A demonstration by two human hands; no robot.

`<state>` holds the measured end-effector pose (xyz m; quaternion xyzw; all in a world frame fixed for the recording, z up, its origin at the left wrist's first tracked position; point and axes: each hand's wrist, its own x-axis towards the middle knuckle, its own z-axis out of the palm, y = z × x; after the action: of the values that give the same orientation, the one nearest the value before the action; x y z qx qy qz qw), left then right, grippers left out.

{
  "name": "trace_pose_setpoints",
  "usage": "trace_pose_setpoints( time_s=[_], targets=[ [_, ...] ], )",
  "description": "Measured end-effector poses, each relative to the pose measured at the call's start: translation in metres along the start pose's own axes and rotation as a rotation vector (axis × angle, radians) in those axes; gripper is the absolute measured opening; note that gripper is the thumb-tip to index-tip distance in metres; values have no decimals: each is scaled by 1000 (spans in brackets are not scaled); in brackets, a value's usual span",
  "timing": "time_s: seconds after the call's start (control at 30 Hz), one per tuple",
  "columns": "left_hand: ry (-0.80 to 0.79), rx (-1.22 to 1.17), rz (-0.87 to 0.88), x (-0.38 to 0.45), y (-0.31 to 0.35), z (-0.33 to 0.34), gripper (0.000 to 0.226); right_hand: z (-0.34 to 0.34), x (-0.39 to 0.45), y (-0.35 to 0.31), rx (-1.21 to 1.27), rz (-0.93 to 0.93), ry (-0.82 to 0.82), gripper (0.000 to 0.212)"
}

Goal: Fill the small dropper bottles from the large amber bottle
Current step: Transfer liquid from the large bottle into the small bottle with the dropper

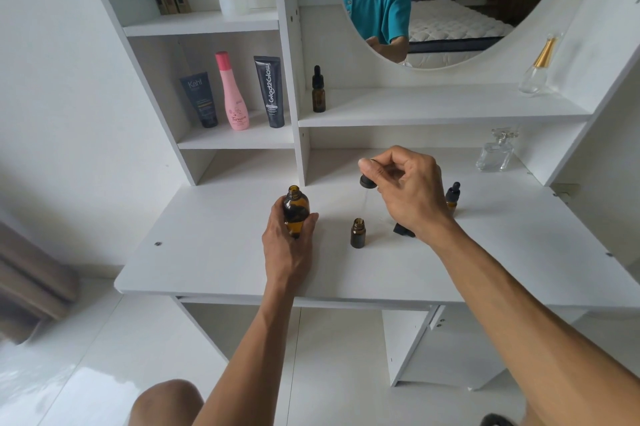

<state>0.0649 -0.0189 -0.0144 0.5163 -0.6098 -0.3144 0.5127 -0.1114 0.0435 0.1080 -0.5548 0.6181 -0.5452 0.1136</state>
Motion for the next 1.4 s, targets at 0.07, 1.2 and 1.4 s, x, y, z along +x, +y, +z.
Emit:
trace_pose_setpoints(
  time_s=[0.07, 1.2, 1.4],
  targets=[
    [1, -5, -6, 0, 1, 0, 44, 0, 0, 0, 2, 2, 3, 21],
    [-15, -19, 17, -1, 3, -2, 45, 71, 36, -58, 206, -83, -77, 17],
    [-21, -25, 31, -1, 2, -3, 44, 75, 38, -53, 179, -76, -95, 16]
  ],
)
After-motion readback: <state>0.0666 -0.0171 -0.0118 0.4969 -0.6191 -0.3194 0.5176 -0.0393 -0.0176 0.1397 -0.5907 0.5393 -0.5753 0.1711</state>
